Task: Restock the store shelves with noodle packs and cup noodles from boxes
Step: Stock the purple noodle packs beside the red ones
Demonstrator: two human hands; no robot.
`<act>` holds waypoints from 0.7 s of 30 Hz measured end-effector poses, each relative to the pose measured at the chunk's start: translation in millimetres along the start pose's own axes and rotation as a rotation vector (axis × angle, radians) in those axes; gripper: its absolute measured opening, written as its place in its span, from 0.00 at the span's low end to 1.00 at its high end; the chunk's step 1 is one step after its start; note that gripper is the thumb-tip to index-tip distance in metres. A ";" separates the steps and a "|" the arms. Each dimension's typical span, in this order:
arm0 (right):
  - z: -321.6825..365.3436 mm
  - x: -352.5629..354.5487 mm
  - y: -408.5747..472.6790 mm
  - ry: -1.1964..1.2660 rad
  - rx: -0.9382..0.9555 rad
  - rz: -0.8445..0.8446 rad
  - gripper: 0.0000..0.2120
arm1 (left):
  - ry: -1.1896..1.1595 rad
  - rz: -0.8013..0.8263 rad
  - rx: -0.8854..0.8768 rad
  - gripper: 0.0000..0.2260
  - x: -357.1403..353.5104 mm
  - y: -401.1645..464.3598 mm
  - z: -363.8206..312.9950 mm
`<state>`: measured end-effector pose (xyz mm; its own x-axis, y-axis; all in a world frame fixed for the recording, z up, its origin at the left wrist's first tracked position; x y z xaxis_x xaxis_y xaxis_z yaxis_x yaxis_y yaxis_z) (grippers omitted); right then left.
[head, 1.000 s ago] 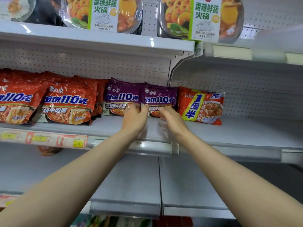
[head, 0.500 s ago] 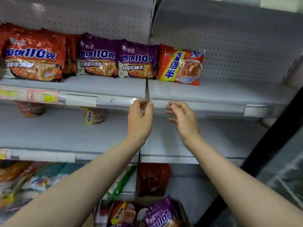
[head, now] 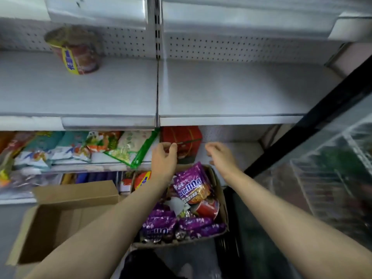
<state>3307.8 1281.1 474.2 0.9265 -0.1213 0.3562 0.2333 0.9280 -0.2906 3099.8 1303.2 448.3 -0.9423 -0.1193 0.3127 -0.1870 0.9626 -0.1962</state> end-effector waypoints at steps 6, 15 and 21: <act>-108.0 -12.2 -7.1 -0.003 -0.346 0.020 0.09 | 0.054 0.106 0.221 0.13 -31.9 -14.8 102.7; -200.6 -17.5 23.1 -0.009 -0.557 -0.033 0.07 | 0.059 0.266 0.480 0.11 -99.2 -6.2 197.3; -246.1 -28.9 51.9 -0.011 -0.611 -0.018 0.09 | 0.094 0.327 0.599 0.20 -134.4 3.9 257.4</act>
<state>3365.8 1246.0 230.3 0.9186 -0.1285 0.3736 0.3788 0.5556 -0.7401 3154.3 1260.3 166.3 -0.9533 0.2021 0.2243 -0.0440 0.6419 -0.7655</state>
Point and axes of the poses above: each hand's wrist, its own y-axis towards the middle knuckle, its own x-axis out of the back of the hand, z = x × y, the point moved 9 cm from there along y, towards the middle knuckle, and after that the axes turned 1 degree about y, right-handed, at the moved point
